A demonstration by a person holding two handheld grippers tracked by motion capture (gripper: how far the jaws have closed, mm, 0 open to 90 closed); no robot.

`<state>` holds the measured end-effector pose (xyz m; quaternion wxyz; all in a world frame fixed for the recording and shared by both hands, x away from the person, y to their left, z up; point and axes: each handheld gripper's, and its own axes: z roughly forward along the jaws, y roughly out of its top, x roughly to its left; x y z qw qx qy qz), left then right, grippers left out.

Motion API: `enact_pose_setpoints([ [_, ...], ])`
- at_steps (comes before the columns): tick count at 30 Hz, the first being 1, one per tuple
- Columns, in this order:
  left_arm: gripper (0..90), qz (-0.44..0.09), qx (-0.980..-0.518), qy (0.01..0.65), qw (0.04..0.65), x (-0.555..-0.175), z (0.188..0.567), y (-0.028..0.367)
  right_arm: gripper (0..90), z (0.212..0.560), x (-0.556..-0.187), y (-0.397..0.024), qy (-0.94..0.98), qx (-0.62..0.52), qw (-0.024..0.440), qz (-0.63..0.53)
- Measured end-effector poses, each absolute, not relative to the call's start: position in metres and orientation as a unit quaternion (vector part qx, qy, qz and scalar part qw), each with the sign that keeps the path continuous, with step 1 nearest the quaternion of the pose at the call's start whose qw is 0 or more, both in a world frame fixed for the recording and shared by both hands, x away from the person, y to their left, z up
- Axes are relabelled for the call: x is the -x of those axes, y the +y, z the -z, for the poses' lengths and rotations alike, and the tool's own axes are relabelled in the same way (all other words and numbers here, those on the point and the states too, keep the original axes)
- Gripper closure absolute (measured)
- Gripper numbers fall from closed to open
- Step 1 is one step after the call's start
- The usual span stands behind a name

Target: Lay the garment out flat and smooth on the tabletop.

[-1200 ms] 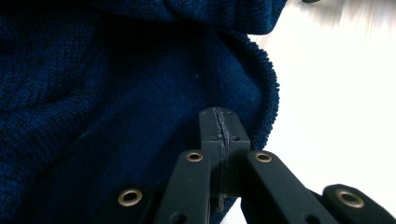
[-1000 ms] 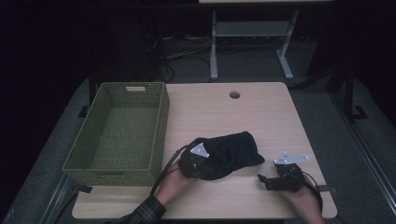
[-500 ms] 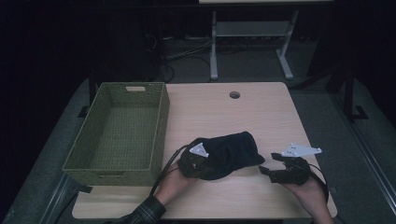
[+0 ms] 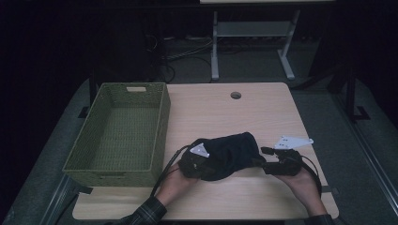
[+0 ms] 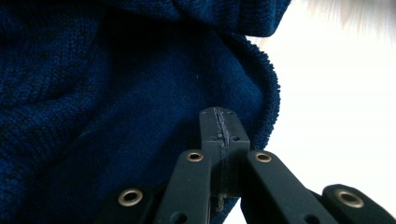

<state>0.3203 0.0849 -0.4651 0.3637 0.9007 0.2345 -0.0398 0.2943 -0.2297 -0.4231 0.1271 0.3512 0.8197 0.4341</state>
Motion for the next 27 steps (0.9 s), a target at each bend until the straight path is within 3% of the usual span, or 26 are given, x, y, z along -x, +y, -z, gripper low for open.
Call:
enact_pose_setpoints([
  [4, 89.9, 0.039, -0.901, 0.234, 0.363, -0.320, 0.465, 0.085, 48.1, 0.427, -0.300, -0.225, 0.825, -0.346, 0.117, -0.432],
  [8, 89.9, 0.036, -0.901, 0.234, 0.363, -0.319, 0.465, 0.084, 64.0, 0.433, -0.303, -0.220, 0.830, -0.340, 0.111, -0.429],
  [9, 89.9, 0.036, -0.901, 0.234, 0.363, -0.319, 0.465, 0.084, 71.8, 0.432, -0.302, -0.221, 0.830, -0.338, 0.117, -0.428],
  [12, 89.9, 0.038, -0.901, 0.234, 0.363, -0.320, 0.465, 0.085, 76.4, 0.428, -0.302, -0.223, 0.828, -0.337, 0.122, -0.431],
  [27, 89.9, 0.041, -0.900, 0.236, 0.363, -0.321, 0.465, 0.084, 78.1, 0.401, -0.329, -0.216, 0.826, -0.343, 0.139, -0.426],
])
